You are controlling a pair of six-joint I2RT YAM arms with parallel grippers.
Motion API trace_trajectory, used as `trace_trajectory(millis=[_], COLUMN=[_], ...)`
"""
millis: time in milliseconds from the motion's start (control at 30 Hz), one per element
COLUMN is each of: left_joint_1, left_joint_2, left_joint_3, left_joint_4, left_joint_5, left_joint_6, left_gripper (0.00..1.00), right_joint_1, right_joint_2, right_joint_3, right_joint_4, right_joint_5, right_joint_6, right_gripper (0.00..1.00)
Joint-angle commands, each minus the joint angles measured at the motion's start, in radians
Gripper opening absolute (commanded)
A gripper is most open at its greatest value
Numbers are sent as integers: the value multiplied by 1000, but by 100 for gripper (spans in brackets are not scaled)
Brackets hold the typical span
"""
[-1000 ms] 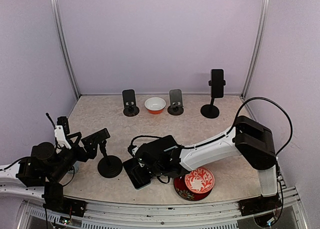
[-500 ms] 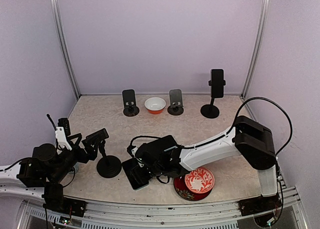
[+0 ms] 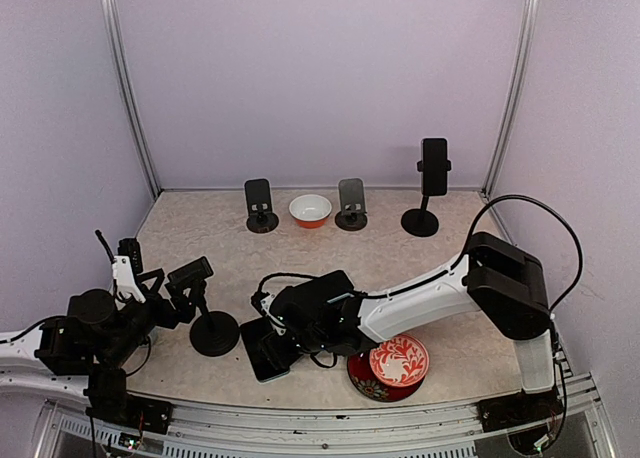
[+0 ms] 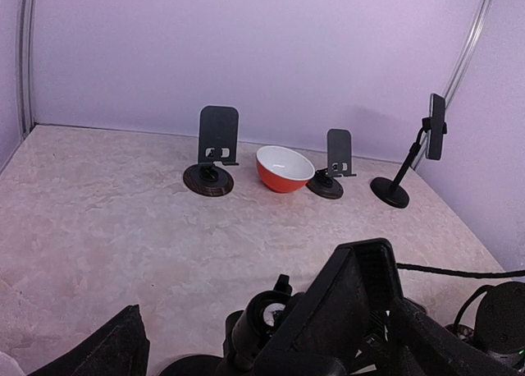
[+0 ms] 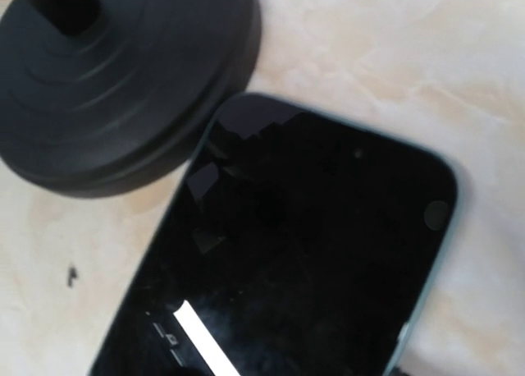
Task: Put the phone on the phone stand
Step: Adjust the phone at the center of the board.
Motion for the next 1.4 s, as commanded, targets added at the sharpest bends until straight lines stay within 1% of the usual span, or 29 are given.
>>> trace_trajectory(millis=[0,400,600,1067,1367], left_joint_1=[9,8,9,9,8], left_joint_2=[-106,-120,-129,-97,-86], left_joint_3=[-5,-5,-5,14,24], left_joint_4=[-4,-12,-17,14,31], left_joint_5=[-1,-3,-5,-9,-4], left_joint_6=[-4,-1,0,28,37], left_gripper=[99,99,99,99,99], right_joint_1=[6,4,-6,-23,-25], right_joint_2=[62,42,6,-65,-88], right_joint_3=[-33,-35,-55,-76,-89], right_joint_4=[-39,-49,-64,-74,-69], right_joint_5=[-104,-84,-59,-38,-41], right_joint_6=[27,12,-5,-27,-27], right_gripper=[61,61,63,65,65])
